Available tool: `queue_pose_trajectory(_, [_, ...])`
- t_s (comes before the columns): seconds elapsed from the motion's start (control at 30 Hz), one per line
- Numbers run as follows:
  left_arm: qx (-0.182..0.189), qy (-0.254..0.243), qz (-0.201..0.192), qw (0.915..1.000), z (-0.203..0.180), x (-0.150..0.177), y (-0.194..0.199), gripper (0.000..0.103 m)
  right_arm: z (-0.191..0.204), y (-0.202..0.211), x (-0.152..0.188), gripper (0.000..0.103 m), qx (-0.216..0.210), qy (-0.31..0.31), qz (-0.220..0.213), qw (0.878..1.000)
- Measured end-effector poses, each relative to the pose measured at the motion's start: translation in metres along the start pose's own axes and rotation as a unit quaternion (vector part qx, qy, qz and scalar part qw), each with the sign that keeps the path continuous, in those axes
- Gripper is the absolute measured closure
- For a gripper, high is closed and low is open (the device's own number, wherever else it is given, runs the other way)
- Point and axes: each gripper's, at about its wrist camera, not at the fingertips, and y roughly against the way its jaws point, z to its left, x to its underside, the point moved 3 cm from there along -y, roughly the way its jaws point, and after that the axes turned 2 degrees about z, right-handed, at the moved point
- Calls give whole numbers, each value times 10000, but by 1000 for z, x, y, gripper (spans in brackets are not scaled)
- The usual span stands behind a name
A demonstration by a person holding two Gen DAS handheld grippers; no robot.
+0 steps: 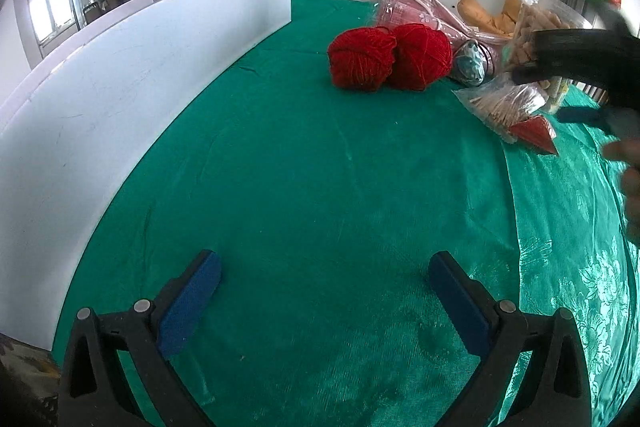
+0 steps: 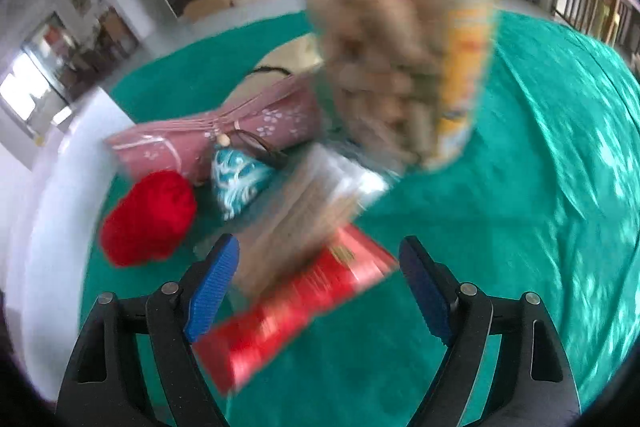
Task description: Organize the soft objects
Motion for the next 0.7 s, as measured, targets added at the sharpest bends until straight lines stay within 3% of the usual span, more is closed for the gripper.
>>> queue_pose_trajectory(0.07, [-13, -20, 11, 10000, 0, 0, 0, 0, 11, -20, -4, 19, 309, 121, 239, 9992])
queue_pose_trajectory(0.13, [-25, -37, 18, 10000, 0, -1, -1, 0, 20, -35, -6, 18, 218, 151, 436, 9987])
queue_pose_trajectory(0.2, [-30, -49, 25, 10000, 0, -1, -1, 0, 30, -37, -9, 22, 382, 427, 354, 9977])
queue_pose_trajectory(0.23, [-33, -55, 28, 10000, 0, -2, -1, 0, 33, -35, -9, 51, 404, 527, 305, 9973])
queue_pose_trajectory(0.27, [-36, -61, 31, 10000, 0, -2, -1, 0, 36, -31, -9, 63, 326, 618, 207, 9973])
queue_pose_trajectory(0.33, [-44, -71, 37, 10000, 0, -3, -2, 0, 44, -21, -8, 75, 370, 872, 47, 9955])
queue_pose_trajectory(0.43, [-61, -92, 49, 9999, 0, -5, -3, 0, 50, 6, -4, 79, 134, 1176, -303, 9925])
queue_pose_trajectory(0.57, [-57, -95, 47, 9999, 0, -6, -4, 0, 39, 60, 4, 79, -430, 1139, -652, 9904])
queue_pose_trajectory(0.7, [-62, -99, 49, 9999, -1, -7, -5, 0, 2, 93, 15, 79, -692, 959, -516, 9916])
